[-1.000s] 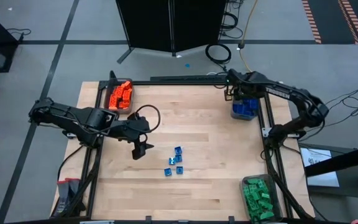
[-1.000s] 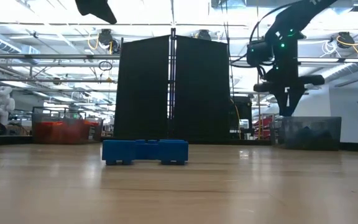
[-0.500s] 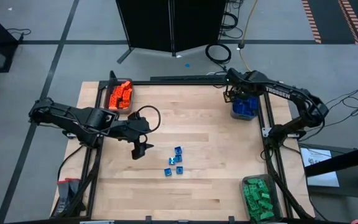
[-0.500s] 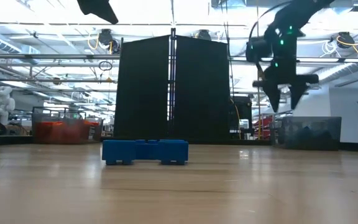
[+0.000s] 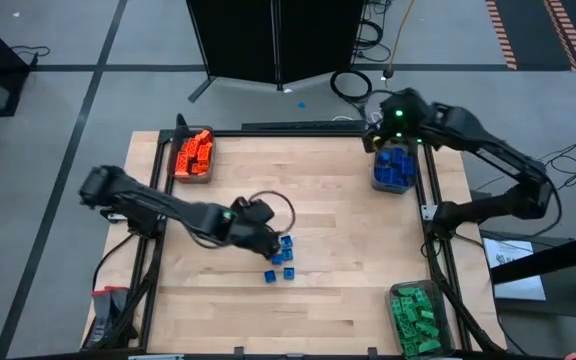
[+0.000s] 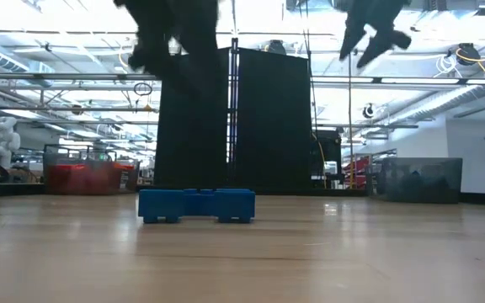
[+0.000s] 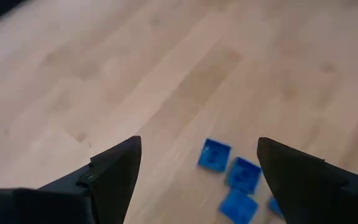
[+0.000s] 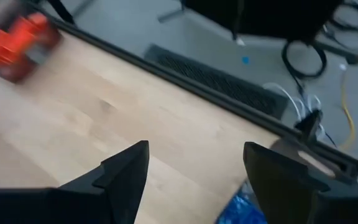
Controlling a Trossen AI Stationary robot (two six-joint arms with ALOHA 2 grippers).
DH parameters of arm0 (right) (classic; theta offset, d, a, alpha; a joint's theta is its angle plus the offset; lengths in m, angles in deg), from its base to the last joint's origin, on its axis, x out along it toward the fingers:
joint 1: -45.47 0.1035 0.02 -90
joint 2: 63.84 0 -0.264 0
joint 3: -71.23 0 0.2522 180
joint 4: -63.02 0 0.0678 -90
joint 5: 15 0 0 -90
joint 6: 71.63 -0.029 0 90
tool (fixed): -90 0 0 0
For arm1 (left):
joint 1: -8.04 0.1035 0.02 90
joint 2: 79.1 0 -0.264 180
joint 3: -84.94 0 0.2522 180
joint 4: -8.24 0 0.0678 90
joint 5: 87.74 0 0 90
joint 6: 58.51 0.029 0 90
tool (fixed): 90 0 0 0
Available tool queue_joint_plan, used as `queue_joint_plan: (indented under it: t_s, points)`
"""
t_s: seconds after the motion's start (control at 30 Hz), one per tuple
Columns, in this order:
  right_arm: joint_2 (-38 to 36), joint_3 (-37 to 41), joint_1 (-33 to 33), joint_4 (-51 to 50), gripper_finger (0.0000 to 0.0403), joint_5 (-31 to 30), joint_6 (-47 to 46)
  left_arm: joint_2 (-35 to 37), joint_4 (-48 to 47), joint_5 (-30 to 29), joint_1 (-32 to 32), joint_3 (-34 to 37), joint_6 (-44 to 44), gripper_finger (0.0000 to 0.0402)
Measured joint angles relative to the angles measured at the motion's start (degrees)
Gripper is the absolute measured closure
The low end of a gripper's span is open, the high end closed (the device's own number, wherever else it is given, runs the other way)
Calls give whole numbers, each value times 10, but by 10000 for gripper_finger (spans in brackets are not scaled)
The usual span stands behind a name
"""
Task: Sort blocks
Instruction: Put the blue game piece into the top right black bin
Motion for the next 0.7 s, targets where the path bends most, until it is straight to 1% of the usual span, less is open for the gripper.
queue_joint_plan:
  t_s: [0.13, 0.27, 0.4, 0.53, 0.6, 0.7]
  points:
    - [-36, -13, 24, 0, 147, -2, -9, -77, -1, -7, 0, 0, -45, 79]
    - [-59, -13, 36, -16, 147, -2, -16, -136, 11, 3, 8, 0, -49, 79]
    - [-64, -13, 44, -47, 147, -2, -27, -166, 88, 6, 14, 1, 1, 79]
    - [-62, -13, 45, -77, 147, -2, -30, -181, 168, 36, 26, 0, 70, 79]
    - [-61, -13, 49, -88, 147, -2, -33, -188, 180, 52, 32, 0, 92, 79]
    - [-61, -13, 58, -93, 147, -2, -33, -205, 167, 66, 44, 0, 99, 79]
